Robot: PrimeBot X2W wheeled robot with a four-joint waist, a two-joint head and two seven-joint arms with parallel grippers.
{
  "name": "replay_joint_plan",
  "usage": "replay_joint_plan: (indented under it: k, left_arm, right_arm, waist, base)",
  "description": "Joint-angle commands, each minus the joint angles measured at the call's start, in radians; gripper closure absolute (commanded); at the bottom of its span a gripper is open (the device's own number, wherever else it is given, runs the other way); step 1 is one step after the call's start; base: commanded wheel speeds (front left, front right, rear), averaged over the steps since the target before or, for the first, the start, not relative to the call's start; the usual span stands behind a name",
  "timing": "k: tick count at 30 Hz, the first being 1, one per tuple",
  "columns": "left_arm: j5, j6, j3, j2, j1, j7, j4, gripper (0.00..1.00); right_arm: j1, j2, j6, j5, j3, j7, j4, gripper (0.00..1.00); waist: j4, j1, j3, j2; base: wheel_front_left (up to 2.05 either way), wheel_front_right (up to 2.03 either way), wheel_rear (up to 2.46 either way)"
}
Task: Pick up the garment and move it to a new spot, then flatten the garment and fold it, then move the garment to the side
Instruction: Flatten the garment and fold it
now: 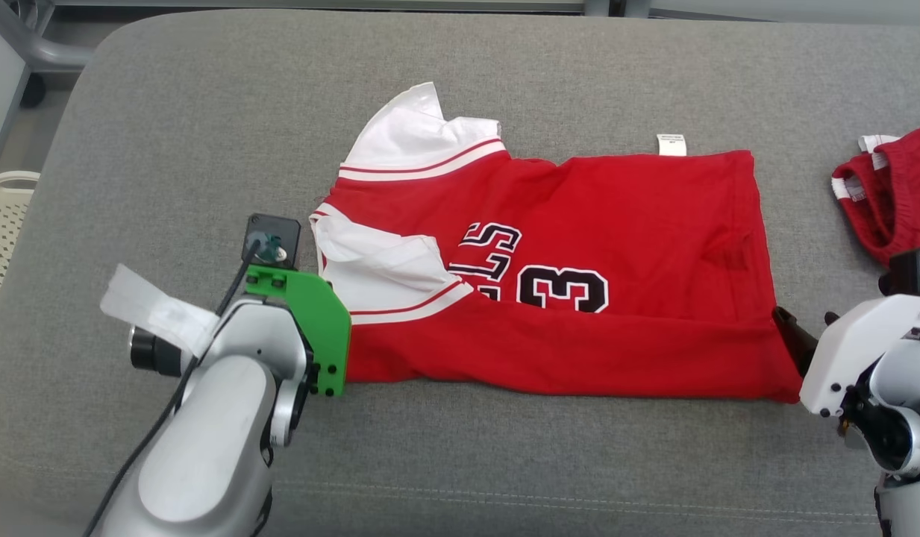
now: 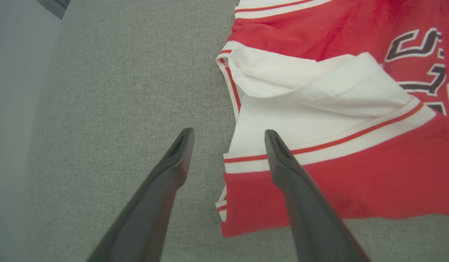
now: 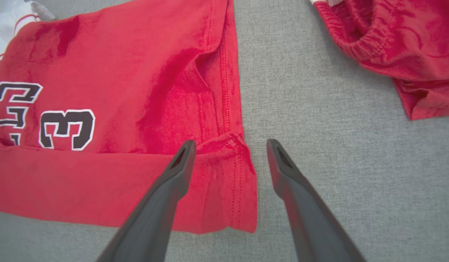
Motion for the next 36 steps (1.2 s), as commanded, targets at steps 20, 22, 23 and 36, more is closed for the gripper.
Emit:
replay_joint_plan:
  k: [20, 22, 23, 36]
  left_arm:
    - [-0.015, 0.056, -0.036, 0.013, 0.182, -0.025, -0.031, 0.0]
    - [-0.019, 0.057, -0.031, 0.011, 0.18, -0.032, -0.028, 0.0]
    - [-0.022, 0.057, -0.029, 0.011, 0.177, -0.037, -0.025, 0.0]
    - [-0.042, 0.063, -0.023, 0.01, 0.155, -0.027, 0.043, 0.0]
  right_arm:
    - [0.138, 0.073, -0.001, -0.054, 0.027, -0.106, 0.052, 0.0]
    - [0.146, 0.077, -0.001, -0.051, 0.03, -0.104, 0.052, 0.0]
    - [0.149, 0.078, -0.001, -0.051, 0.031, -0.102, 0.051, 0.0]
    - [0.155, 0.087, -0.001, -0.063, 0.021, -0.088, 0.049, 0.0]
  waist:
    - [-0.017, -0.0001, -0.017, 0.0]
    - [-0.017, -0.0001, -0.016, 0.0]
    - [-0.018, -0.0001, -0.015, 0.0]
    - [-0.029, -0.0001, -0.001, 0.0]
  base:
    - [0.0, 0.0, 0.0]
    - [0.0, 0.0, 0.0]
    - [0.0, 0.0, 0.0]
    - [0.0, 0.0, 0.0]
